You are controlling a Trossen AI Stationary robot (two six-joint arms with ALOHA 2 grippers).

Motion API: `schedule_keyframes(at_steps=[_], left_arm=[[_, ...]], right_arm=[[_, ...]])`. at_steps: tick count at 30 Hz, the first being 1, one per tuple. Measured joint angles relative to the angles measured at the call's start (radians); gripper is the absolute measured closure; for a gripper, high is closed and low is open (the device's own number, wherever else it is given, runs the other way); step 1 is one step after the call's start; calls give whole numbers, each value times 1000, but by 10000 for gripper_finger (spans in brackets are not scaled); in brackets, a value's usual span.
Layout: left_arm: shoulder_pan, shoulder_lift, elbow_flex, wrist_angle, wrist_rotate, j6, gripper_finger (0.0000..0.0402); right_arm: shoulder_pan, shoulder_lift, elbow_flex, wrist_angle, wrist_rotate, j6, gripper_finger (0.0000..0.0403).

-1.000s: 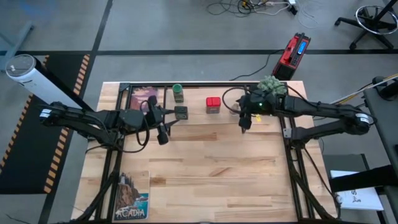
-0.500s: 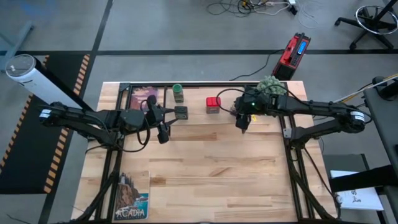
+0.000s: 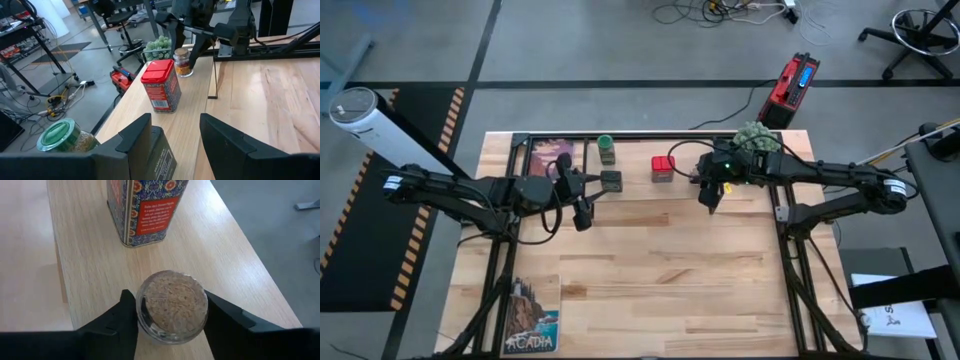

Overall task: Shelf spices
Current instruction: Remove the brown seasoning bottle from the shelf

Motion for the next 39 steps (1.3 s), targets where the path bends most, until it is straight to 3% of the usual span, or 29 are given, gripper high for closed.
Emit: schedule_keyframes(at_steps=[39], left_arm=[[0,0,0,-25,1,-11,244]], right_arm=[[8,-29,8,-19,0,45,243]])
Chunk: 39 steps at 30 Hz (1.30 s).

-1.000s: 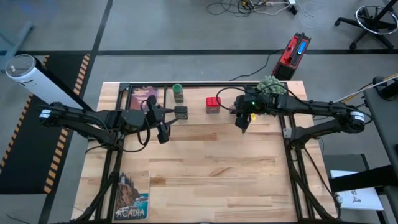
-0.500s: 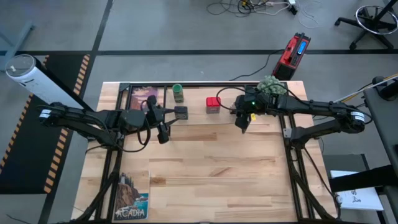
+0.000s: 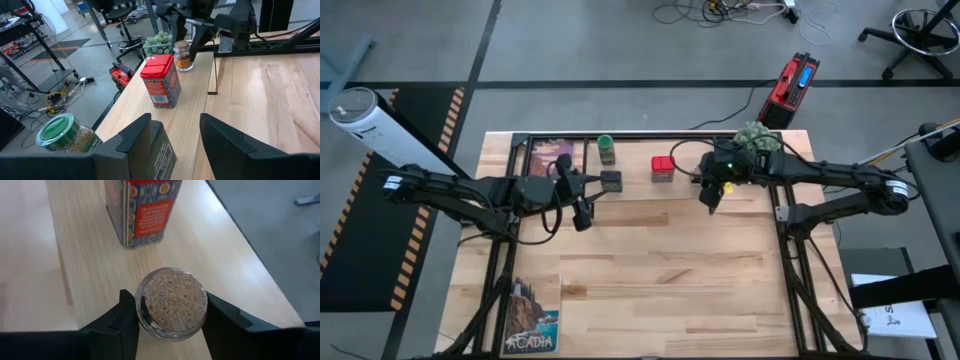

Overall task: Shelf spices
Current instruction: Remove the brown seasoning bottle from the shelf

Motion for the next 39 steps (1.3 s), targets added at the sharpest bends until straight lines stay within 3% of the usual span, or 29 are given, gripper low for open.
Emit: schedule_keyframes(at_steps=[22,39], left_arm=[[0,0,0,-6,0,-21,244],[0,0,0,-6,0,-28,244]], right_arm=[[42,-55,95,-89,-16,6,252],[284,-74,95,-104,-96,160,249]])
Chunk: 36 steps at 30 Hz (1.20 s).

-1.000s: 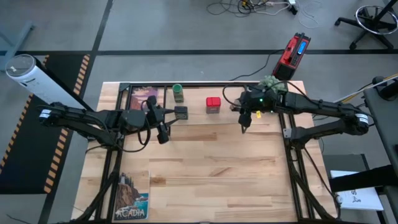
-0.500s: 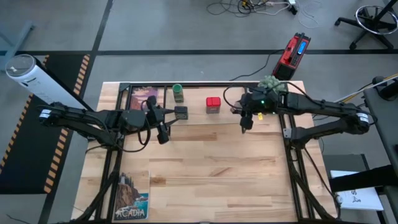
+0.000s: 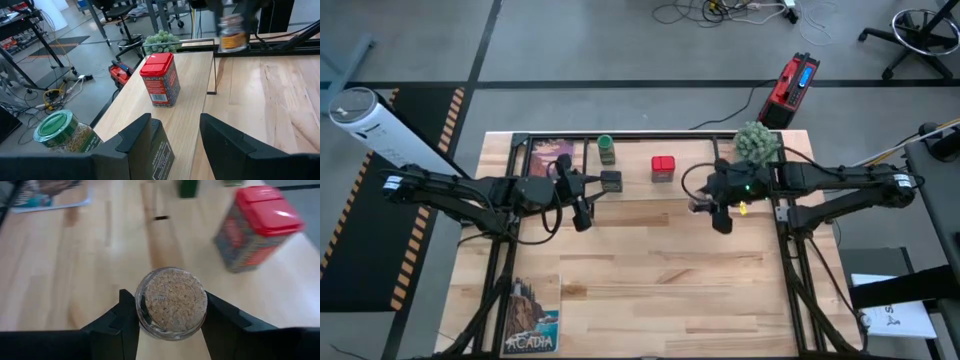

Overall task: Shelf spices
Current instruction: Remove the brown seasoning bottle from the shelf

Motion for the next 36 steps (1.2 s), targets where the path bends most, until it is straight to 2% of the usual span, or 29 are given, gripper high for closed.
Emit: schedule_keyframes(at_steps=[8,22,28,36], left_arm=[[0,0,0,0,26,-25,244],[-11,0,-1,-30,231,-165,244],[-73,0,-18,-31,272,-211,244],[-223,0,-18,-30,261,-277,244]], right_arm=[[147,0,0,0,-1,84,251],[407,17,-16,-34,7,275,248],[486,85,-59,-23,57,318,247],[593,204,-125,167,78,419,245]])
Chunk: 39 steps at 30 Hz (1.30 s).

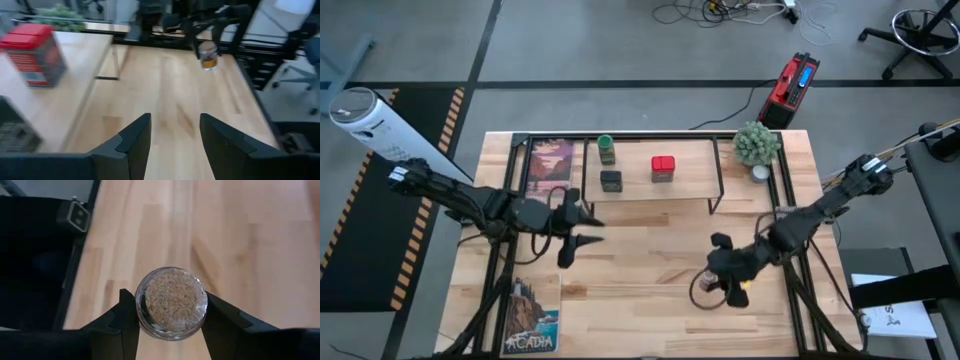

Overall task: Shelf spices
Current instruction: Remove the brown seasoning bottle from the shelf

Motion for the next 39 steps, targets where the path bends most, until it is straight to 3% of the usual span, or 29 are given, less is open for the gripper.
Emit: schedule_keyframes(at_steps=[7,13,25,29,39], left_arm=[[-119,15,0,-2,-175,-29,244],[-138,52,-1,-20,-296,-107,244],[-138,133,-1,-24,-306,-167,244],[-138,142,0,-23,-329,-165,244],[-138,148,1,-22,-360,-139,244]], right_arm=[[79,158,-9,102,67,62,251],[118,277,-10,106,83,201,241],[237,328,-11,159,259,457,243],[266,336,-12,156,266,511,228],[279,392,-12,151,268,550,233]])
